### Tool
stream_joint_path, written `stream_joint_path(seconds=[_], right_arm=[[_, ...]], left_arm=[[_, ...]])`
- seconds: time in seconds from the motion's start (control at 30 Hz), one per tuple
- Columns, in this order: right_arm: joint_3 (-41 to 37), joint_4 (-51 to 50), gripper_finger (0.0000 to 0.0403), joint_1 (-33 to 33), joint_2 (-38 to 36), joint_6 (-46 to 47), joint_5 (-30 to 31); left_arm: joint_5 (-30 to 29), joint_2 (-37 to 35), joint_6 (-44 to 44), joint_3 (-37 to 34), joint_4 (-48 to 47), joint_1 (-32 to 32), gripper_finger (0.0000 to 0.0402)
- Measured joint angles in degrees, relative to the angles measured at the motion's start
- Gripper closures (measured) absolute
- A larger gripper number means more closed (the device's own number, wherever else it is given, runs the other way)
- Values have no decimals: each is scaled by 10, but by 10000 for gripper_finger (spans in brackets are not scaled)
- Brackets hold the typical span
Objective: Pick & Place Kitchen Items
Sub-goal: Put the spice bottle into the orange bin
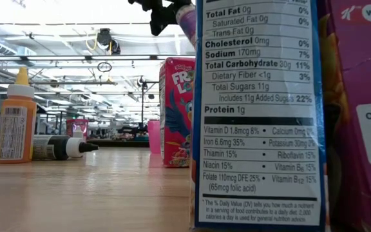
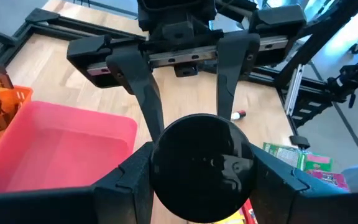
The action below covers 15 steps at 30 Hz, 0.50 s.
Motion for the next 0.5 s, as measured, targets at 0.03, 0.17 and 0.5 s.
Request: stream_joint_path(seconds=[0.03, 0.17, 0.5], right_arm=[[0, 2, 202, 1, 3, 0, 0], [0, 30, 201, 4, 14, 7, 3], [0, 44, 184, 3, 15, 29, 3]], left_arm=[[0, 0, 0, 0, 0, 0, 215], [-1, 0, 0, 0, 8, 0, 215], [-4, 0, -1, 1, 13, -1, 215]])
